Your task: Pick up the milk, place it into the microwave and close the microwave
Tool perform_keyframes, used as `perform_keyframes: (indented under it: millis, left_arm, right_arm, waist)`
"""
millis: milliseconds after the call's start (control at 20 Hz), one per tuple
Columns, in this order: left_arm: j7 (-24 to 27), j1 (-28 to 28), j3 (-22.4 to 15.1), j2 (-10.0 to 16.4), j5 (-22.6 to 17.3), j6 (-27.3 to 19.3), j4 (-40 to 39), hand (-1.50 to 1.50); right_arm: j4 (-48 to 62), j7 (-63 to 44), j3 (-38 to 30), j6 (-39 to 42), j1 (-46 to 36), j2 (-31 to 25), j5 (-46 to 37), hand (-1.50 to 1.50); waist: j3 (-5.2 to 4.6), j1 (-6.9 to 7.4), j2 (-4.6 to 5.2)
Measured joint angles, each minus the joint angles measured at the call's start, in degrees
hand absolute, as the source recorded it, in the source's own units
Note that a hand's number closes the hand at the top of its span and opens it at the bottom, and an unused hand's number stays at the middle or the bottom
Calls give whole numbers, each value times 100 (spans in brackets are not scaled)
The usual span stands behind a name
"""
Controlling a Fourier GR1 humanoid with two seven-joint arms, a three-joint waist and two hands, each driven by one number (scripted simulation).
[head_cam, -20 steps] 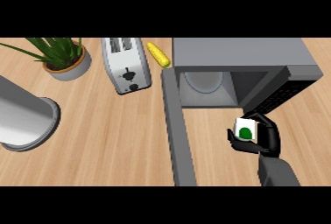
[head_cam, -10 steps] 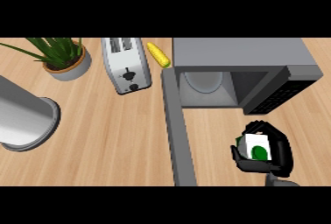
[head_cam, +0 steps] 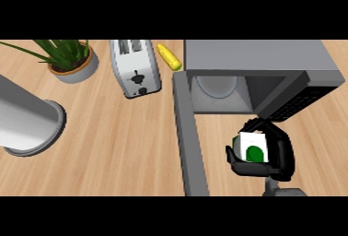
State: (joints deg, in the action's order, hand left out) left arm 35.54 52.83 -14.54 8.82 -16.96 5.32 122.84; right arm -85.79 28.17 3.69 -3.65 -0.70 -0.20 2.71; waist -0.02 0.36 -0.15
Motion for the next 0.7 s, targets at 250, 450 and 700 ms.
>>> perform_keyframes:
  millis: [250,450,700]
  left_arm:
    - [25,-86,62,-20,-22,-10,-117,-150]
    - [120,-18,120,37,-43,78,-125,-150]
    - [9,-100,230,63,-127,61,-113,-150]
  right_arm:
    - [703,-213,-22,-431,-889,12,-146,150]
    - [1368,-294,190,-1023,-1467,17,-245,150]
    - [2575,-203,-65,-1396,-2291,6,-318,150]
  waist:
    - [2,34,14]
    - [3,61,18]
    - [5,84,33]
